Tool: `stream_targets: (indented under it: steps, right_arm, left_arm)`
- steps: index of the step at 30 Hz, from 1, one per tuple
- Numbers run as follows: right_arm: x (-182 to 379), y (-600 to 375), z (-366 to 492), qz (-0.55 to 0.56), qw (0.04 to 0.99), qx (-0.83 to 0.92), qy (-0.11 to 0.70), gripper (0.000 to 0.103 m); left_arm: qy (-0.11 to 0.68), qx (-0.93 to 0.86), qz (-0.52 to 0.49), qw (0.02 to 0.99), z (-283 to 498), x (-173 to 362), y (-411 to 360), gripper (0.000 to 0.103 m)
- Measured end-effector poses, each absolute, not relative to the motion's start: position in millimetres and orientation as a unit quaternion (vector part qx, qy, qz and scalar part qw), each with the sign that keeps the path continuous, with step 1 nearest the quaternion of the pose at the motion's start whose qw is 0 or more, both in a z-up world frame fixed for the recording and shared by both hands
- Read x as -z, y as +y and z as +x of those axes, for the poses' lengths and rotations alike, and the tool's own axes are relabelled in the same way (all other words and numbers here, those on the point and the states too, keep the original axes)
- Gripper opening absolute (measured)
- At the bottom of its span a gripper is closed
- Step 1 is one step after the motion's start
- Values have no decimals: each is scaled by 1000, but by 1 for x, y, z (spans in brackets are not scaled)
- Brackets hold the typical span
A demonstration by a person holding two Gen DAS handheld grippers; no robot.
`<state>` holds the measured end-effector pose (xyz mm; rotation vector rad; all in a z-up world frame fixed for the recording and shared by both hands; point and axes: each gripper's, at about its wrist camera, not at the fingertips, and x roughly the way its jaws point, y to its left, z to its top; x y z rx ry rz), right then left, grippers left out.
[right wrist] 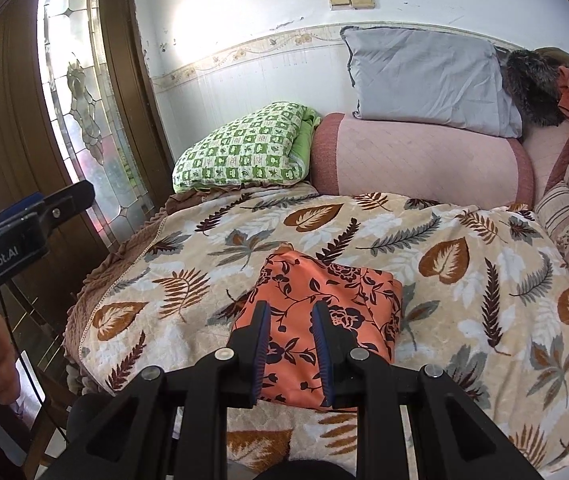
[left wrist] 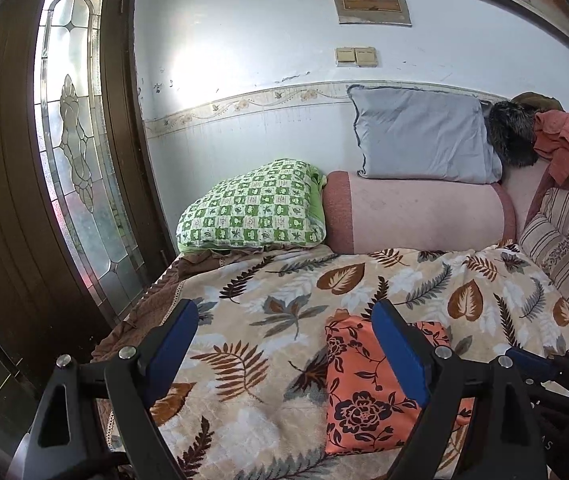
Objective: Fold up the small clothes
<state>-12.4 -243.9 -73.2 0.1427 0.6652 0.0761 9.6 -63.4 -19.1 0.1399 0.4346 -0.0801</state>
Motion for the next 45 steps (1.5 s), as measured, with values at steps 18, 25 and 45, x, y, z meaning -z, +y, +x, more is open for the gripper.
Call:
stream_targets:
  steps: [18,25,45]
  right_arm:
    - [63,-217,-8,49,945,-59,317,25]
    - [60,-201,-4,40,945,-73,316,25]
    - [60,-182,-1,31,945,-83,316,25]
  left_arm:
    - [202,-3,36,979,8,7,-19,89]
    - [196,-24,24,980,5,4,5,89]
    - [203,-38,17,978,9,7,21,89]
